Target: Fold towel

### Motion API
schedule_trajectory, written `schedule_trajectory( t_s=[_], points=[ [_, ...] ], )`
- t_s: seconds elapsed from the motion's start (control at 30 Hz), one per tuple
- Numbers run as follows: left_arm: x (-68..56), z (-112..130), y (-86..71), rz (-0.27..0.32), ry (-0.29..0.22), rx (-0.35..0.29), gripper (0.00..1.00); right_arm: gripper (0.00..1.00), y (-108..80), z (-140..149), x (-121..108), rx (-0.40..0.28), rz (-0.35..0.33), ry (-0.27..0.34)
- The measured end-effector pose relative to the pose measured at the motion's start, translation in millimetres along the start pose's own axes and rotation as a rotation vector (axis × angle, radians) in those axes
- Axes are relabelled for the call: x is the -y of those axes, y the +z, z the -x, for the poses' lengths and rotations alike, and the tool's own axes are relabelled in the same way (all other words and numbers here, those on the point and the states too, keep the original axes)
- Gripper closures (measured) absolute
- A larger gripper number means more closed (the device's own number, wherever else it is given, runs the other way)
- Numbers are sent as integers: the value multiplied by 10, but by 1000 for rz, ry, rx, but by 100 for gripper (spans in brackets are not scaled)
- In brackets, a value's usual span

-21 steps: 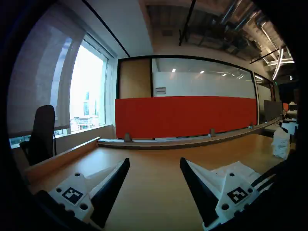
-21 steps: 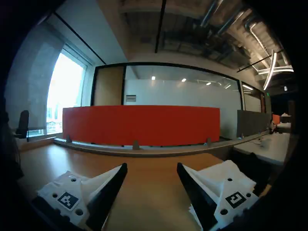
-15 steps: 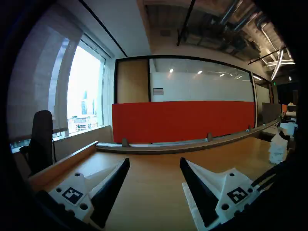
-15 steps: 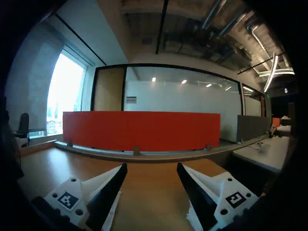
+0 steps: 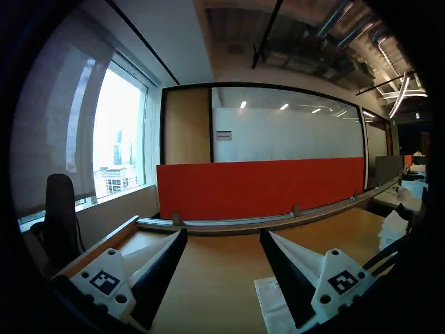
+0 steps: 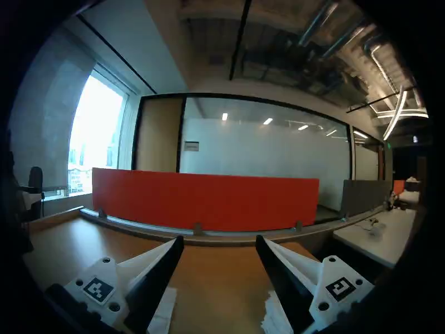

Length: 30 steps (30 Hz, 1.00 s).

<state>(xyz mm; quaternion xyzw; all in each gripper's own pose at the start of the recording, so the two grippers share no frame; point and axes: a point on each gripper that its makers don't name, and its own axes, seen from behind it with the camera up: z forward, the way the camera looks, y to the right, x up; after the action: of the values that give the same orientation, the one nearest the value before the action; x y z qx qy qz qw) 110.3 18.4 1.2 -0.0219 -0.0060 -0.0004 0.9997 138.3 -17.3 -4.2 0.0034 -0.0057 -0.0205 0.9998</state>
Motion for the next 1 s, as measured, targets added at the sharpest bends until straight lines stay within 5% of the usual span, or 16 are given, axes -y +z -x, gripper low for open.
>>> schedule_trajectory(
  t_s=[0.4, 1.0],
  points=[
    [-89, -148, -86, 50, 27, 49, 3, 0, -54, -204, 69, 31, -47, -16],
    [-397, 36, -217, 223, 77, 174, 3, 0, -97, 32, 415, 182, -245, -125]
  ],
)
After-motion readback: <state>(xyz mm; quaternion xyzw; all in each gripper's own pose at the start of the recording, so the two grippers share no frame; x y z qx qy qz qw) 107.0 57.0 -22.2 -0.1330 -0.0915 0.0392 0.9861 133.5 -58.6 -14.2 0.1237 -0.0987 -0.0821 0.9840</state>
